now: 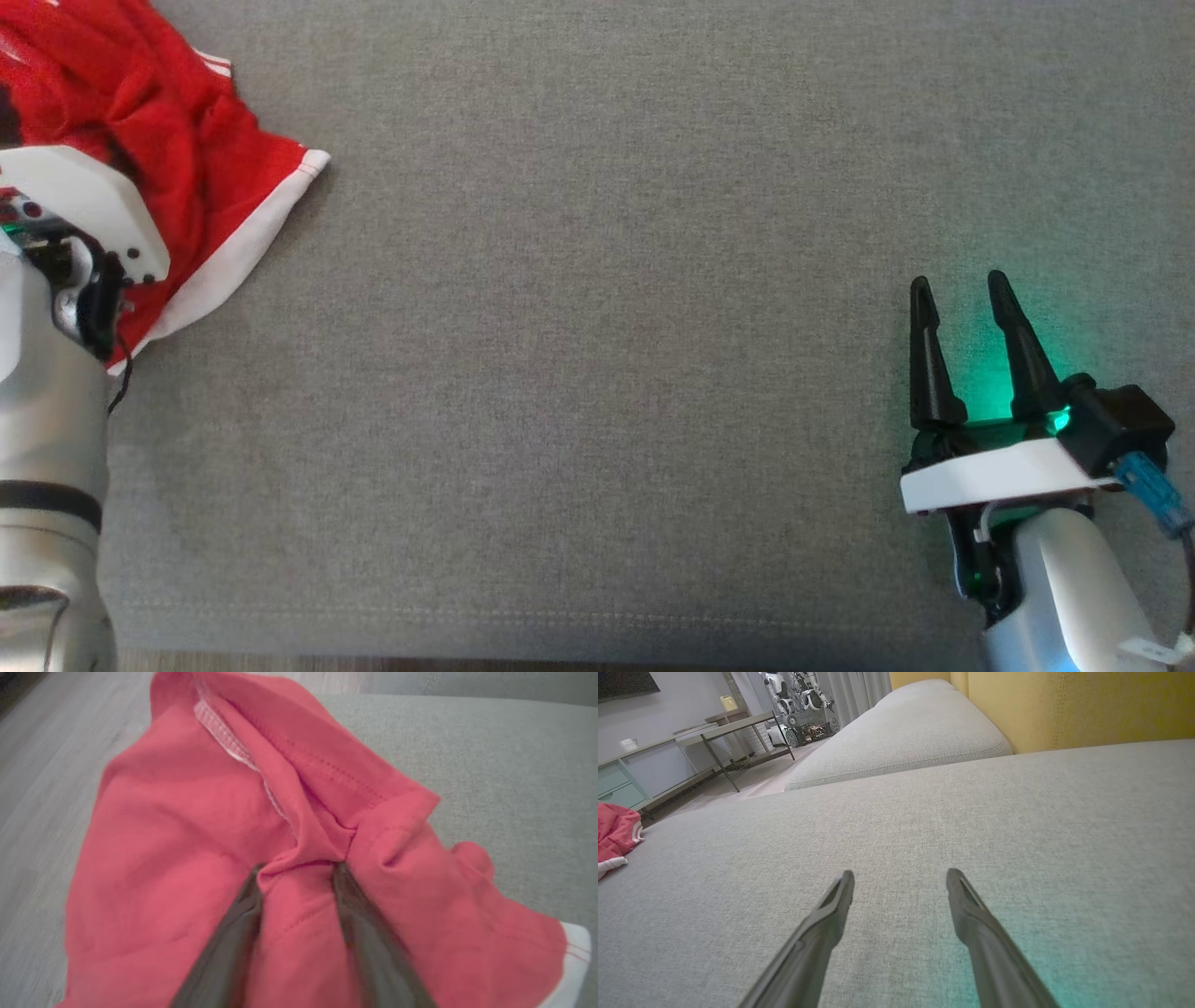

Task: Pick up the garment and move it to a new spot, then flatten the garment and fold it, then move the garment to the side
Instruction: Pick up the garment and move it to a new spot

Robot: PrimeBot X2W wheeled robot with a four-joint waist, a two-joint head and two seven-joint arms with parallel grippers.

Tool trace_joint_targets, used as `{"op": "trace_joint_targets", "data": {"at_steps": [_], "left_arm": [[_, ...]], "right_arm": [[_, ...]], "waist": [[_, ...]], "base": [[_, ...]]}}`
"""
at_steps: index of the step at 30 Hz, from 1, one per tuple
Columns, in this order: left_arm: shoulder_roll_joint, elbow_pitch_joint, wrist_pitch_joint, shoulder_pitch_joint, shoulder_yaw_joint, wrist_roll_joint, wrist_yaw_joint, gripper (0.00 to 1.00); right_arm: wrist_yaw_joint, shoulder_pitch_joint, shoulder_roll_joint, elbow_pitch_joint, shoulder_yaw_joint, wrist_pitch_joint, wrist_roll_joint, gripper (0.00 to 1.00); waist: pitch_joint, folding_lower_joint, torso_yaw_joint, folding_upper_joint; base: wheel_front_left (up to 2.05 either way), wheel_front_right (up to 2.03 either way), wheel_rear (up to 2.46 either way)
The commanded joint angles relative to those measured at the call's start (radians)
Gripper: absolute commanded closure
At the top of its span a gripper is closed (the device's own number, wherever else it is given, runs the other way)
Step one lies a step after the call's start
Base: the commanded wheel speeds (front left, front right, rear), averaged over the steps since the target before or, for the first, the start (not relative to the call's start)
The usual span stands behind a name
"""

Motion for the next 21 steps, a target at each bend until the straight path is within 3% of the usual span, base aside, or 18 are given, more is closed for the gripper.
{"op": "trace_joint_targets", "data": {"at_steps": [1,13,21], "left_arm": [[0.064,-0.001,0.002,-0.028,0.013,0.000,-0.003,1.00],[0.059,0.004,-0.258,-0.062,0.039,-0.035,0.023,1.00],[0.050,-0.121,-0.317,-0.046,0.045,-0.049,0.013,1.00]], "right_arm": [[-0.001,-0.019,-0.005,-0.032,0.029,-0.011,-0.001,0.00],[-0.001,-0.003,-0.005,-0.003,0.033,-0.011,0.016,0.00],[-0.001,0.026,-0.005,0.023,0.044,-0.011,0.049,0.00]], "waist": [[0.000,0.0000,-0.001,0.0000],[-0.080,0.0000,0.021,0.0000],[-0.195,0.0000,0.040,0.0000]], "base": [[0.00,0.00,0.00],[0.00,0.00,0.00],[0.00,0.00,0.00]]}}
